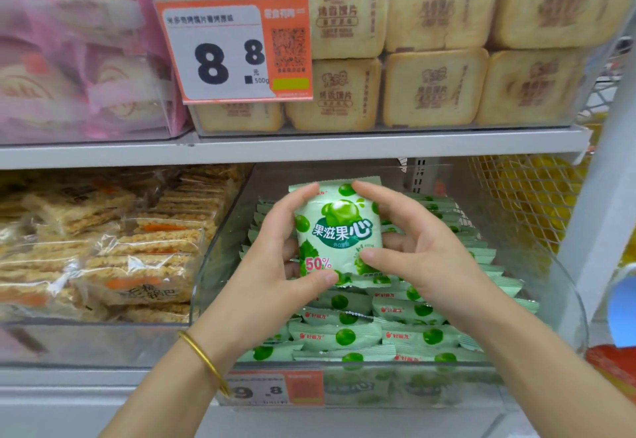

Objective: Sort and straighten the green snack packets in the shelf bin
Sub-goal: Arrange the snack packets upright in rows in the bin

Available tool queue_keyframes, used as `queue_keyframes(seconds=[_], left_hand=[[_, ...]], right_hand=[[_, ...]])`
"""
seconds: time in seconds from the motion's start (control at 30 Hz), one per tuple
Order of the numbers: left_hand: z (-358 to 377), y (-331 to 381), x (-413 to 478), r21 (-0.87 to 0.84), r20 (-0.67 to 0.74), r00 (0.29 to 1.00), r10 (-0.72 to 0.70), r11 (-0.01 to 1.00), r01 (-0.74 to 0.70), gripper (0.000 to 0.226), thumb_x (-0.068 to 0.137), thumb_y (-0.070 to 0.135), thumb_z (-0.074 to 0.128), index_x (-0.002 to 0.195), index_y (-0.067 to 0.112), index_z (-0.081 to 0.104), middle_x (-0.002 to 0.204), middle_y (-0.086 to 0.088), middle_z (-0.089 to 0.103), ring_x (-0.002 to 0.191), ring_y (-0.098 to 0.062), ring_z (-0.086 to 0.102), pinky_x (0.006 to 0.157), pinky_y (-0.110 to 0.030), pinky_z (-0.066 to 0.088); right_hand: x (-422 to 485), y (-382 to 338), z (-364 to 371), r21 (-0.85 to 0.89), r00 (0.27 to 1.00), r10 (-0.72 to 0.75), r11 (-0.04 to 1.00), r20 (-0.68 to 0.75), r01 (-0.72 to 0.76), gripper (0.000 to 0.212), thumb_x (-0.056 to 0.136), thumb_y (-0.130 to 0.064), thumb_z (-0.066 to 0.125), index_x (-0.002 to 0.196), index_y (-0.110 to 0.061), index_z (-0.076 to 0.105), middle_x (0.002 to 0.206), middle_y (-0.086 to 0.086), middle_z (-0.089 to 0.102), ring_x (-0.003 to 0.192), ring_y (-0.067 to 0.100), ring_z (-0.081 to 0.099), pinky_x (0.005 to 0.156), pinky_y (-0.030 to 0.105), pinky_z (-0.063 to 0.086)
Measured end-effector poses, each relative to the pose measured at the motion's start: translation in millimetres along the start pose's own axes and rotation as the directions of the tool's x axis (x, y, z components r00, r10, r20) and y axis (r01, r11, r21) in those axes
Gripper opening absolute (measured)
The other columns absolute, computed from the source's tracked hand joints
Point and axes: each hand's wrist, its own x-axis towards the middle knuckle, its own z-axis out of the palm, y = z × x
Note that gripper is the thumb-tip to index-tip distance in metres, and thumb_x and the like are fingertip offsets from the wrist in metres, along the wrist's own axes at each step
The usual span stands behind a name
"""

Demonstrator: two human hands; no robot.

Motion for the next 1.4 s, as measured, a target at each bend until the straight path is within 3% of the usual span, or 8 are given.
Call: queue_keyframes(seconds=[0.2, 0.4, 0.6, 0.8, 0.93, 1.07, 1.3, 1.4], left_hand=[[2.2, -4.2, 1.0, 0.049, 0.005, 1.000, 0.005, 0.999, -0.005, 0.082, 0.081, -0.003, 0.065, 0.132, 0.051, 0.030, 0.134, 0.021, 0.046, 0.116, -0.005, 0.056, 0.095, -0.030, 0.049], [6.6, -9.4, 0.1, 0.584, -0.236, 0.947, 0.218, 0.811, -0.041, 0.064, 0.078, 0.022, 0.072, 0.133, 0.037, 0.042, 0.112, 0.017, 0.031, 0.109, -0.007, 0.041, 0.098, -0.023, 0.038], [14.9, -9.3, -1.1, 0.488, -0.167, 0.982, 0.093, 0.873, 0.001, 0.080, 0.067, 0.067, 0.054, 0.137, 0.048, 0.019, 0.123, 0.032, 0.019, 0.121, -0.001, 0.033, 0.100, -0.018, 0.034], [15.3, -4.6, 0.4, 0.427, -0.186, 0.978, 0.093, 0.904, -0.005, 0.051, 0.084, 0.015, 0.065, 0.124, 0.038, 0.044, 0.117, 0.013, 0.036, 0.109, 0.021, 0.032, 0.085, 0.006, 0.025], [12.8, 0.2, 1.1, 0.117, -0.200, 0.980, 0.000, 0.993, 0.024, 0.061, 0.087, 0.003, 0.061, 0.121, 0.049, 0.039, 0.116, 0.018, 0.059, 0.106, 0.005, 0.056, 0.090, -0.019, 0.045], [14.5, 2.8, -0.7, -0.083, -0.129, 0.990, -0.051, 0.996, 0.040, 0.077, 0.089, 0.001, 0.057, 0.132, 0.052, 0.019, 0.112, 0.011, 0.068, 0.099, -0.010, 0.067, 0.088, -0.035, 0.052], [15.1, 0.6, -1.3, -0.025, -0.010, 1.000, -0.016, 1.000, 0.015, 0.072, 0.086, -0.002, 0.061, 0.129, 0.049, 0.033, 0.130, 0.011, 0.054, 0.108, -0.006, 0.061, 0.088, -0.025, 0.052], [14.5, -6.6, -1.0, 0.251, -0.106, 0.992, 0.075, 0.967, -0.046, 0.060, 0.084, 0.012, 0.068, 0.126, 0.046, 0.041, 0.129, 0.017, 0.044, 0.120, -0.001, 0.046, 0.101, -0.024, 0.041]], right_hand=[[-0.9, -0.9, 2.5, 0.014, 0.999, -0.020, 1.000, -0.026, 0.020, 0.065, 0.083, 0.015, 0.057, 0.125, -0.035, 0.054, 0.122, -0.015, 0.060, 0.091, 0.015, 0.070, 0.071, 0.023, 0.055], [-1.7, -1.8, 5.6, -0.071, 0.993, -0.053, 0.996, -0.106, 0.045, 0.060, 0.087, 0.009, 0.056, 0.126, -0.037, 0.049, 0.111, -0.025, 0.060, 0.088, 0.020, 0.068, 0.080, 0.035, 0.054], [-5.3, -5.3, 9.5, 0.004, 0.998, -0.056, 0.998, -0.018, 0.056, 0.043, 0.092, 0.004, 0.049, 0.119, -0.027, 0.061, 0.120, -0.017, 0.062, 0.097, 0.012, 0.068, 0.076, 0.023, 0.055], [-3.6, -3.1, 6.1, 0.055, 1.000, -0.016, 0.998, 0.008, 0.016, 0.029, 0.085, -0.003, 0.050, 0.095, -0.019, 0.073, 0.113, -0.001, 0.068, 0.104, 0.020, 0.066, 0.085, 0.036, 0.056], [-0.7, -0.1, -0.6, -0.131, 0.964, -0.081, 0.990, -0.252, 0.049, 0.035, 0.086, 0.000, 0.059, 0.088, -0.032, 0.074, 0.106, 0.002, 0.064, 0.088, 0.008, 0.064, 0.076, 0.027, 0.054], [-0.7, -1.9, -3.8, -0.105, 0.982, -0.035, 0.994, -0.184, 0.016, 0.036, 0.084, -0.009, 0.065, 0.101, -0.040, 0.071, 0.114, -0.013, 0.065, 0.093, 0.004, 0.063, 0.082, 0.024, 0.050], [-0.9, -2.4, 0.7, -0.027, 0.987, -0.018, 1.000, -0.157, 0.014, 0.044, 0.082, 0.003, 0.064, 0.106, -0.033, 0.067, 0.111, -0.010, 0.068, 0.079, 0.009, 0.067, 0.064, 0.017, 0.049], [0.0, -0.8, 3.7, -0.020, 0.977, -0.020, 1.000, -0.210, 0.016, 0.042, 0.082, 0.006, 0.064, 0.105, -0.029, 0.063, 0.097, -0.011, 0.069, 0.079, 0.015, 0.068, 0.065, 0.026, 0.055]])
